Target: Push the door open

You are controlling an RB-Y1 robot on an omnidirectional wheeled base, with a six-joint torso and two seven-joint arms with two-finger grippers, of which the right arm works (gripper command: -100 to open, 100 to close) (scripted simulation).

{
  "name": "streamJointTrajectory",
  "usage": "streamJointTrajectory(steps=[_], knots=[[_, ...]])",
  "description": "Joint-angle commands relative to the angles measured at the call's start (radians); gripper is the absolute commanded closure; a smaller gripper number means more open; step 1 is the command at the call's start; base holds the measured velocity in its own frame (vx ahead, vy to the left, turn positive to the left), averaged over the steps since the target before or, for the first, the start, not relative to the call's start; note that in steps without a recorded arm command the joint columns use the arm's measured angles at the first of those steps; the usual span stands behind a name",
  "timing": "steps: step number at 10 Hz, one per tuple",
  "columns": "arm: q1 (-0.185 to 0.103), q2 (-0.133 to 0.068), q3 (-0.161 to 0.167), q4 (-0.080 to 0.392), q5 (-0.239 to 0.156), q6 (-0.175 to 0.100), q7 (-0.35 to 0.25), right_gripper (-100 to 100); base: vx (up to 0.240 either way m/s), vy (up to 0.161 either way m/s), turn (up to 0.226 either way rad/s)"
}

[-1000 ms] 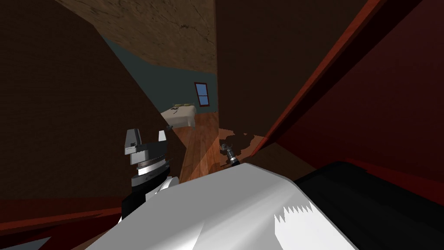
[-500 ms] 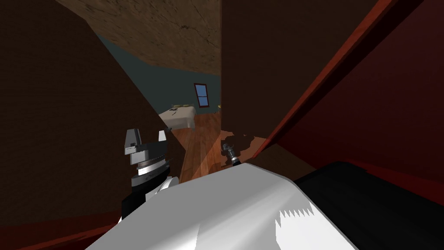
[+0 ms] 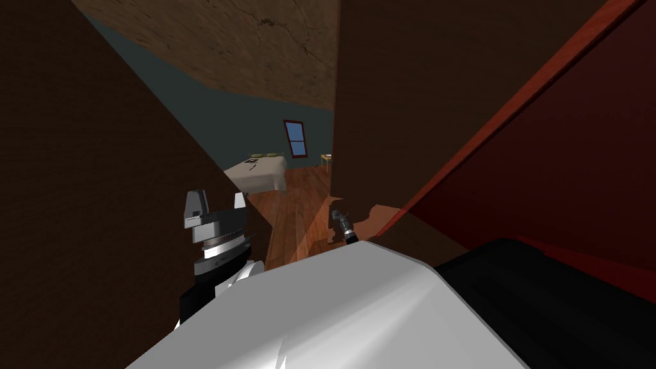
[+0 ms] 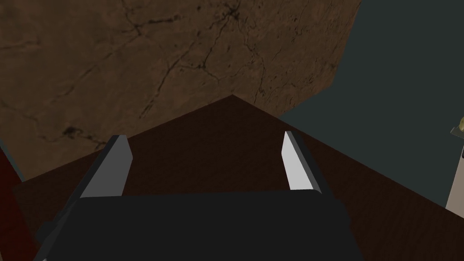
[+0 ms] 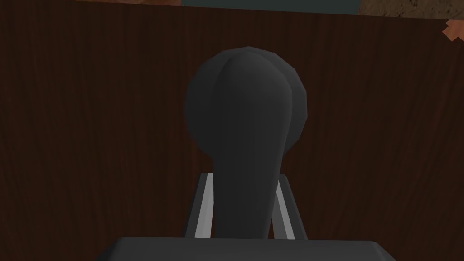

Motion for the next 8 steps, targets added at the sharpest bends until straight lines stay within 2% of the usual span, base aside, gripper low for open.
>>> streamJointTrajectory(steps=[1, 7, 8], knots=[[0.002, -0.013, -0.032, -0.01, -0.012, 0.007, 0.005, 100, 0.145, 0.077, -0.082], [-0.011, -0.012, -0.099, 0.001, -0.041, 0.01, 0.023, 100, 0.143, 0.065, -0.065], [-0.011, -0.012, -0.099, 0.001, -0.041, 0.01, 0.023, 100, 0.104, 0.065, -0.044]])
